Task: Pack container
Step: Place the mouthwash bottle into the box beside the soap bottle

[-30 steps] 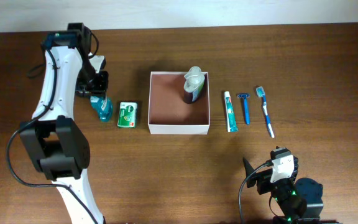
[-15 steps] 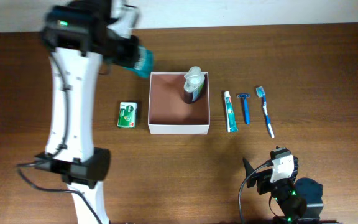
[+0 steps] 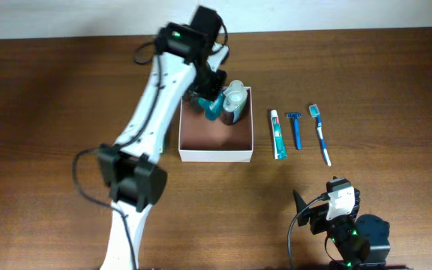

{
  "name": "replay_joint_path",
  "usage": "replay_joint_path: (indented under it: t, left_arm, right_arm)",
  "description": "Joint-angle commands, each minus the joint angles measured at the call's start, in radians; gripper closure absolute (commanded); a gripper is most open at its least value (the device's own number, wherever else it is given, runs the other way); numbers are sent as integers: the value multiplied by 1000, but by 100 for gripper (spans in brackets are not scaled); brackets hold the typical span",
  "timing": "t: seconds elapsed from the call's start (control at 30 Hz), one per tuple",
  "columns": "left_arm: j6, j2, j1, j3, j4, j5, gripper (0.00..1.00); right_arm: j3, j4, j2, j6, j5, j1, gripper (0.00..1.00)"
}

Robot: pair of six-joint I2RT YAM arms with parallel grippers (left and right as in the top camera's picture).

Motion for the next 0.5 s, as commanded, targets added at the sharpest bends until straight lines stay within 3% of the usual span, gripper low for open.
replay_joint_path:
  t: [0.0, 0.1, 0.13, 0.17, 0.2, 0.23, 0.47]
  left_arm:
    - [-17, 35, -26, 8, 30, 5, 78]
    - [-17, 55, -39, 8, 44, 4, 73]
    - [-17, 57, -40, 8, 48, 3, 69]
    - [-17, 57, -40, 8, 51, 3, 58]
    - [-17, 57, -40, 10, 53, 3, 44]
    - [-17, 57, -40, 16, 49, 4, 0]
    - [-17, 57, 0, 134, -130, 3, 0]
  right_arm:
    - [-6, 0, -8, 8, 5, -7, 1]
    - [-6, 0, -8, 8, 5, -7, 1]
    - [-6, 0, -8, 8, 5, -7, 1]
    - [-6, -1, -8, 8, 5, -7, 1]
    - [-6, 0, -8, 8, 5, -7, 1]
    - [-6, 0, -8, 8, 5, -7, 1]
    - [-6, 0, -8, 8, 5, -7, 1]
